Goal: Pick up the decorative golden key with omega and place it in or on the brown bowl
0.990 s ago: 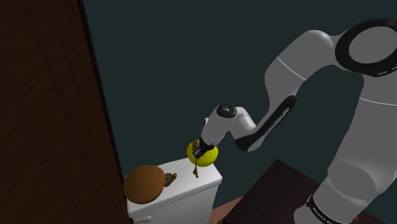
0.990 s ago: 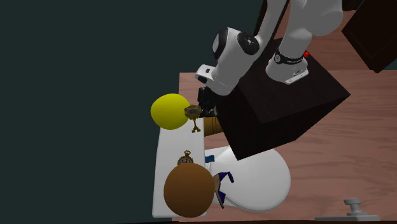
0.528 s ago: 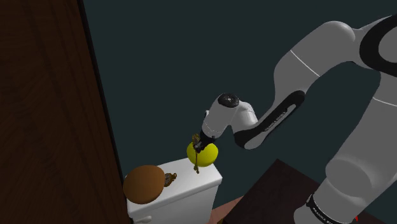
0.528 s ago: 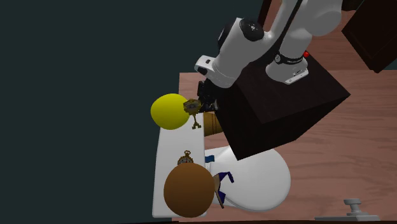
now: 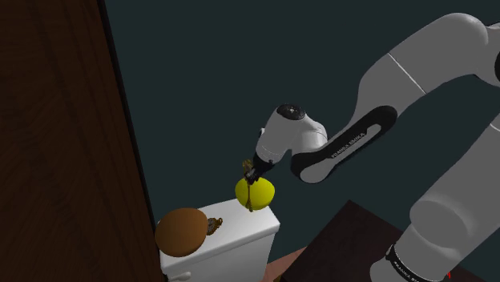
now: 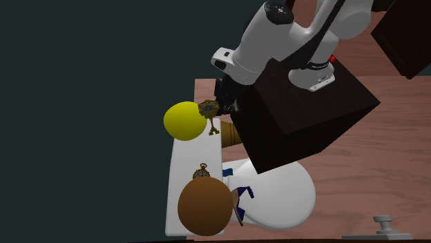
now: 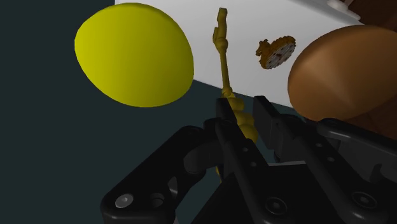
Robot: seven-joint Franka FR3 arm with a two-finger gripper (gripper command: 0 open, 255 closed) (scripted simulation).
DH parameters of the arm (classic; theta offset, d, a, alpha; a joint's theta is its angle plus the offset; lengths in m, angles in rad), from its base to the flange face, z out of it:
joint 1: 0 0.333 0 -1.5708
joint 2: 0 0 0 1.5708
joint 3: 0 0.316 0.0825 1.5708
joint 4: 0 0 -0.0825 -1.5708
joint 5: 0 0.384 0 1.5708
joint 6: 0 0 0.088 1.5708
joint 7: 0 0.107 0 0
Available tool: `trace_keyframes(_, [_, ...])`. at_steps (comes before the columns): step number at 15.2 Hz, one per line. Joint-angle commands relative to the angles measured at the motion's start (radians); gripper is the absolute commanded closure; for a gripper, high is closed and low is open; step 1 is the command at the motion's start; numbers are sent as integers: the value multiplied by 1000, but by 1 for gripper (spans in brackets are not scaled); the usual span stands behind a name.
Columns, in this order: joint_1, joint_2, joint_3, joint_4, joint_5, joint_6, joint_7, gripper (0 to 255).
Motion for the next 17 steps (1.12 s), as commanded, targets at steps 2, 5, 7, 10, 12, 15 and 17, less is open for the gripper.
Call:
trace_keyframes(2, [23,-47,-7,0,113,-31,-89,255])
trace_keyframes(5, [50,-89,-24,6,196,-67,-156,255])
trace_keyframes(7, [64,-109,-34,10,230,-87,-184,255])
trace_keyframes(10, [58,-43,26,111,150,-149,-72,255])
trace_keyframes(12, [62,8,58,184,91,-196,1,255])
trace_keyframes(15, [88,95,89,301,3,-274,102,255])
trace_keyframes(17, [119,158,99,384,-51,-330,160,255])
